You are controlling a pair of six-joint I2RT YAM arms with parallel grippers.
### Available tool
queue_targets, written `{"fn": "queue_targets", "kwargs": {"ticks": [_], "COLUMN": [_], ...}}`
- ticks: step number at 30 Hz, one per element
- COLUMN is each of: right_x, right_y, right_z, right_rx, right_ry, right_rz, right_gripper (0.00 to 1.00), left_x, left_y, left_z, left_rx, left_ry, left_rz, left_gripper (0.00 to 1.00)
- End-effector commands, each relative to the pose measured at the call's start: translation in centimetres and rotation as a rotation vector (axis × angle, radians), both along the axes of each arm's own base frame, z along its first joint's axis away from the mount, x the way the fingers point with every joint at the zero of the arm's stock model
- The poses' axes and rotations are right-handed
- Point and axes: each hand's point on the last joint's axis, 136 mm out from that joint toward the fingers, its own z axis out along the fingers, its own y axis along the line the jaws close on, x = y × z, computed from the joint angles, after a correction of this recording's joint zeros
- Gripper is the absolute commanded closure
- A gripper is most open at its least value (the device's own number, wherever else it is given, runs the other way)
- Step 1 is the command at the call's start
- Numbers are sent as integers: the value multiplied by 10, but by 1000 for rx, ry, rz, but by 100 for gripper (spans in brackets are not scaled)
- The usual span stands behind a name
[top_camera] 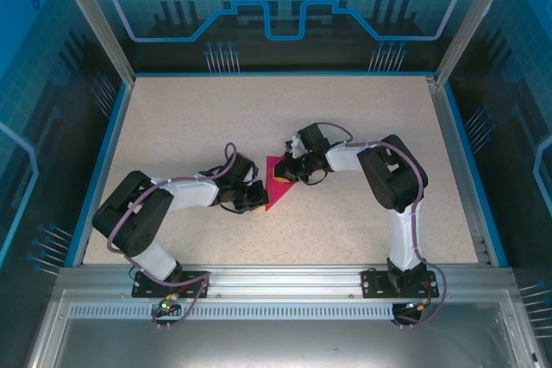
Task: Fold a paper plane with a square sheet of paper (pick it up from the middle)
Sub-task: Fourth fold the wing at the center of the table.
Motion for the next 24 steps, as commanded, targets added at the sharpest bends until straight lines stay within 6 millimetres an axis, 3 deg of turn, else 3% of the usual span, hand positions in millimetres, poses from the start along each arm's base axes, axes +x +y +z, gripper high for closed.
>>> {"fn": "queue_targets", "kwargs": {"ticks": [1, 8, 16, 20, 24], "right_x": [-13, -13, -13, -14, -15], "right_y": [-22, -23, -23, -23, -23], "right_z": [-45, -47, -47, -50, -50], "right_rx": [-132, -140, -137, -135, -135], "right_ry": [88, 92, 93, 99, 100], "right_rz": [-41, -38, -37, -37, -37], "right_gripper": [90, 90, 90, 90, 90], "left_x": [-43, -34, 5, 25, 33], "left_y": [24, 21, -12, -32, -35], "left_z": [-18, 16, 65, 70, 54], "left_rx": [107, 77, -69, -132, -110], "left_ry": [135, 55, -80, -90, -65], "left_rz": [-20, -5, 8, 9, 22], "left_gripper": [88, 85, 82, 82, 83]}}
